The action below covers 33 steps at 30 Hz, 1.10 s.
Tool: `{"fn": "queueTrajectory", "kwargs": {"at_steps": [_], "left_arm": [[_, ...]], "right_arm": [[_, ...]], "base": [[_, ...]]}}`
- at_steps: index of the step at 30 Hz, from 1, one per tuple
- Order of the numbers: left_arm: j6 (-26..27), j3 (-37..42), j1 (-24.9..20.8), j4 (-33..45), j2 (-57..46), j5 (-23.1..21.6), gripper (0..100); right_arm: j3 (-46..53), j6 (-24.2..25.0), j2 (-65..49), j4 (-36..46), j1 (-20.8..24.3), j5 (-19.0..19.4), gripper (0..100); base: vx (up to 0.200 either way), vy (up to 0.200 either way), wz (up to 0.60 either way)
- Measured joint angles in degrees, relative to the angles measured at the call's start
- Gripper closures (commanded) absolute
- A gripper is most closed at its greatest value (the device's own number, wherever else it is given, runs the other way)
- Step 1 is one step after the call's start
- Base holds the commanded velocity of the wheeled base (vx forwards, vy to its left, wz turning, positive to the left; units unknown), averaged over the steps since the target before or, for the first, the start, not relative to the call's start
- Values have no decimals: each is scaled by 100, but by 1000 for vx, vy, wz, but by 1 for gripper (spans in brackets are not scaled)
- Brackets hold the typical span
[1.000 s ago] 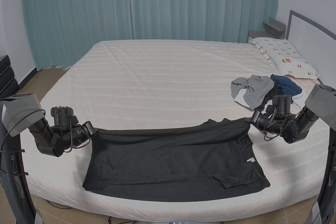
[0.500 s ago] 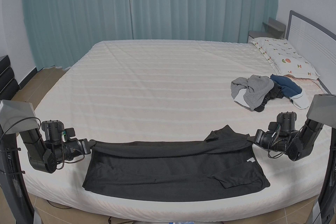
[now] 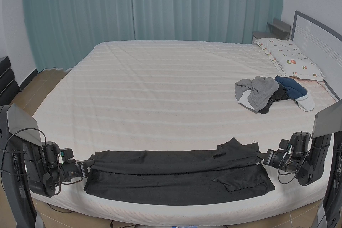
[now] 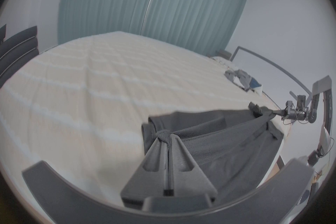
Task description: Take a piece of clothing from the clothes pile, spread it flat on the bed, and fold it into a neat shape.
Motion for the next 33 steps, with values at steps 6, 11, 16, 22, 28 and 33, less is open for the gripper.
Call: {"fn": "queueTrajectory", "kwargs": {"at_steps": [6, 11, 16, 22, 28, 33], "left_arm": [[68, 334, -5, -12, 138, -15, 100], [66, 439, -5, -12, 177, -28, 100], [20, 474, -5, -12, 187, -55, 0], [6, 519, 16, -9, 166, -52, 0], [-99, 538, 69, -9, 49, -59, 0], [-857, 425, 96, -9, -146, -55, 0]], "right_arm": [[505, -233, 279, -555, -65, 6, 100], [699, -377, 384, -563, -89, 2, 100], [778, -418, 417, -569, -93, -11, 0], [805, -361, 362, -563, -93, -11, 0], [841, -93, -9, -566, -137, 11, 0], [773, 263, -297, -563, -173, 41, 0]], "base": [[0, 0, 0], [0, 0, 0], [0, 0, 0], [0, 0, 0], [0, 0, 0], [0, 0, 0]]}}
